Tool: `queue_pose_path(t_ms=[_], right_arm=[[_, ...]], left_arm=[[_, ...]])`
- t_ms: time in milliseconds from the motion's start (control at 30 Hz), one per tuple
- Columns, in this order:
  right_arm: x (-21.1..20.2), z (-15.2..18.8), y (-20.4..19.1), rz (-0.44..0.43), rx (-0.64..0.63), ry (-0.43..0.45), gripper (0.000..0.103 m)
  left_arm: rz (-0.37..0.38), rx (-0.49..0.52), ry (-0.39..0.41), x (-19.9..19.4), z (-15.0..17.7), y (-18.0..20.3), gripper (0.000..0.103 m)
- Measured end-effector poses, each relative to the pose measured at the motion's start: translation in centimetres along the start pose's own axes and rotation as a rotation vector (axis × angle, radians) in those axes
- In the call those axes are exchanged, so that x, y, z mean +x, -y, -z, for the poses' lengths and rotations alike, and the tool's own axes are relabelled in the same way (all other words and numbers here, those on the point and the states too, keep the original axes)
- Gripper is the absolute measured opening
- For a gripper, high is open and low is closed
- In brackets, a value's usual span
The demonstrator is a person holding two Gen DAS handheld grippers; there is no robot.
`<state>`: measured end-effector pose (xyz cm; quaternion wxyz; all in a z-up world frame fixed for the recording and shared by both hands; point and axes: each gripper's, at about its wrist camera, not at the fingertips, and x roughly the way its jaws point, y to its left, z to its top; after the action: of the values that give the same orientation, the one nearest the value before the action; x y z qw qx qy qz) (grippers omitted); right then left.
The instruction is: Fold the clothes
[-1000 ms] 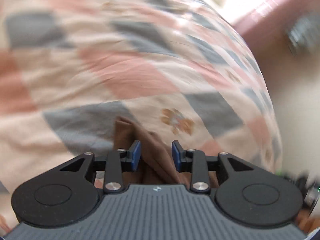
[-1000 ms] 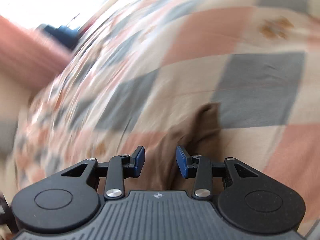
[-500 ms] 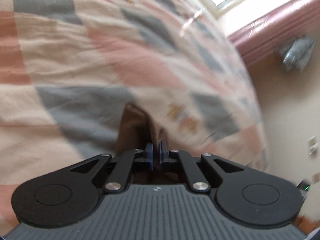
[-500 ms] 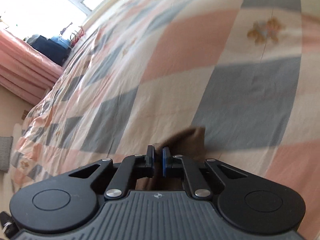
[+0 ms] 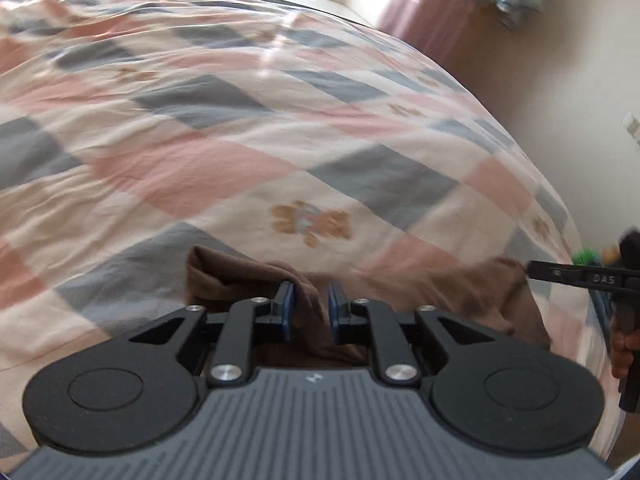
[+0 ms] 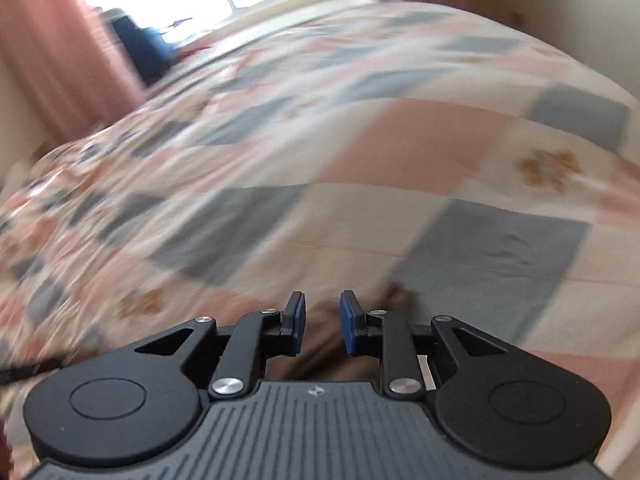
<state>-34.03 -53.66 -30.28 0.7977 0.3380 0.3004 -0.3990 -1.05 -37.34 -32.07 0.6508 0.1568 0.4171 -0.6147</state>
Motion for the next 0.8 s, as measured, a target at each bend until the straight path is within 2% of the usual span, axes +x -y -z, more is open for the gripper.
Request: queue_pose_path(t_ms=[33, 100, 167, 233, 300, 333, 400, 500, 533, 600, 633, 667, 700, 733, 800], right_arm=[[0.3, 0.8, -1.2, -0.023, -0.056, -0.022, 0.024], [1.2, 2.5, -3.2, -0.054, -0.148, -0.078, 0.024], [2.1, 4.1, -3.7, -0.061, -0.144, -0.154, 0.025], [1.5, 4.2, -3.2, -0.073, -0.075, -0.147, 0.025], [0.7, 3.7, -2.2, -0.086, 0.028, -0.139, 0.033], [0.6, 3.4, -1.3, -0.100, 0.093, -0.139, 0.037], [0.8, 3.0, 0.2, -0.127, 0.233, -0.150, 0.040], [1.3, 3.2, 1.2, -0.138, 0.367, -0.150, 0.040], [1.6, 3.5, 1.0, -0.128, 0.358, -0.152, 0.039], [2.4, 4.4, 0.0, -0.100, 0.285, -0.196, 0.032], [2.8, 4.9, -0.5, -0.086, 0.247, -0.219, 0.024], [3.0, 5.4, -1.0, -0.075, 0.205, -0.241, 0.024], [3.3, 5.9, -1.5, -0.064, 0.164, -0.262, 0.023], [3.1, 6.2, -2.0, -0.045, 0.121, -0.272, 0.017], [2.1, 6.0, -2.6, -0.019, 0.072, -0.261, 0.016]], left_arm=[[-0.006, 0.025, -0.011, 0.3, 0.5, 0.6, 0.013], [-0.038, 0.013, -0.031, 0.8, 1.4, 0.8, 0.013], [-0.065, -0.065, -0.041, 0.8, 2.0, -0.2, 0.013], [-0.074, -0.180, -0.031, 0.0, 2.0, -2.4, 0.013], [-0.061, -0.292, -0.012, -0.5, 1.5, -4.6, 0.013], [-0.051, -0.328, 0.013, -0.9, 1.1, -5.2, 0.013], [-0.020, -0.379, 0.072, -2.1, -0.1, -5.9, 0.013], [-0.007, -0.285, 0.144, -3.0, -1.6, -4.3, 0.013], [0.000, -0.227, 0.120, -2.3, -1.8, -3.6, 0.013], [-0.021, -0.120, 0.036, 0.0, -1.7, -2.2, 0.012], [-0.051, -0.068, -0.018, 1.4, -1.1, -2.0, 0.012], [-0.102, -0.028, -0.074, 2.9, -0.2, -2.4, 0.011], [-0.139, -0.003, -0.119, 4.0, 0.7, -2.8, 0.005], [-0.132, -0.030, -0.123, 4.2, 1.3, -3.7, 0.003], [-0.120, -0.051, -0.086, 3.2, 0.9, -4.3, 0.002]])
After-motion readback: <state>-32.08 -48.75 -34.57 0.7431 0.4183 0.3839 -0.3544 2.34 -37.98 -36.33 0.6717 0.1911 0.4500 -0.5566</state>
